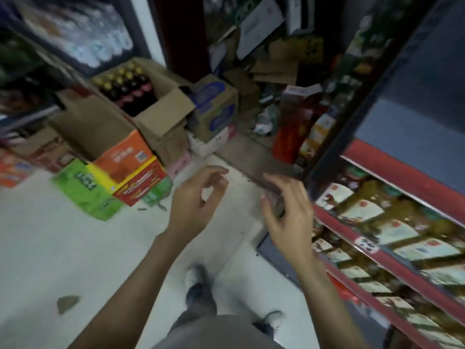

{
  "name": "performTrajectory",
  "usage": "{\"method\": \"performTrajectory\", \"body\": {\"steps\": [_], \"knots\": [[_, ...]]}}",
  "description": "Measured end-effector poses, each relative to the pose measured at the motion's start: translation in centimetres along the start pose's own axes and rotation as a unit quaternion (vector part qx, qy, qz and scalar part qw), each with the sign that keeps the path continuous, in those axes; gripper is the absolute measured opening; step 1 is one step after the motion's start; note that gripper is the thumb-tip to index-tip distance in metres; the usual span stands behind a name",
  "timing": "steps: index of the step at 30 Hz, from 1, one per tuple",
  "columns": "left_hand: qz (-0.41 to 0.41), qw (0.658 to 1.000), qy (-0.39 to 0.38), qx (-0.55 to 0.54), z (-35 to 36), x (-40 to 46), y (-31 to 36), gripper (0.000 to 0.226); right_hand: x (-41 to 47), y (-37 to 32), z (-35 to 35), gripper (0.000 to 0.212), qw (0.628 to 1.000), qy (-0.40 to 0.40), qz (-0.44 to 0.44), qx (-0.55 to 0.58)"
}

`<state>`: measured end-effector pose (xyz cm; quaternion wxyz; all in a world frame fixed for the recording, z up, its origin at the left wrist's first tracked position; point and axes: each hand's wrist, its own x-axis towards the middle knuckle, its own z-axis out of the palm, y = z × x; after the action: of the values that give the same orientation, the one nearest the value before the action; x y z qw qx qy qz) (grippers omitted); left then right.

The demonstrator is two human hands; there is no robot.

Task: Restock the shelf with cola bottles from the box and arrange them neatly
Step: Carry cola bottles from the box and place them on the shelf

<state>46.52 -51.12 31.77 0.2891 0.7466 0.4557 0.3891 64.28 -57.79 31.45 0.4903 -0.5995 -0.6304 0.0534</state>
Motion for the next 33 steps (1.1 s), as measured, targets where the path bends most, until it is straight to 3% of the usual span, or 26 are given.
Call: {"method": "performTrajectory", "body": {"steps": [3,6,9,13,19,23,30,33], "knots": [[-0.095,0.992,-0.029,0.08,-4.3,-0.6,-8.1,0.036,-0.1,0.5,7.6,0.031,0.996,-0.079,0.034,-0.023],[-0.175,0.97,-0.033,0.165,-8.3,-0.8,-14.6,0.027,0.3,1.2,14.4,0.038,0.981,-0.161,0.09,-0.052],[-0.212,0.948,-0.04,0.235,-11.4,-0.1,-19.5,0.028,1.7,2.2,20.2,0.039,0.954,-0.251,0.134,-0.091],[-0.229,0.933,-0.062,0.27,-14.0,4.1,-25.9,0.029,6.7,3.0,27.2,0.038,0.933,-0.322,0.113,-0.114],[-0.269,0.934,-0.058,0.227,-14.7,15.5,-33.7,0.025,18.5,6.7,37.8,0.037,0.921,-0.368,0.073,-0.109],[-0.315,0.923,-0.053,0.214,-15.0,23.8,-39.1,0.035,26.9,8.7,44.4,0.034,0.921,-0.379,0.062,-0.062],[-0.355,0.906,0.065,0.221,-17.5,36.9,-46.6,0.036,39.0,11.1,55.8,0.036,0.93,-0.364,0.056,-0.008],[-0.38,0.902,0.058,0.199,-18.7,40.3,-51.4,0.042,42.4,12.1,61.3,0.042,0.913,-0.399,0.076,0.031]]}}
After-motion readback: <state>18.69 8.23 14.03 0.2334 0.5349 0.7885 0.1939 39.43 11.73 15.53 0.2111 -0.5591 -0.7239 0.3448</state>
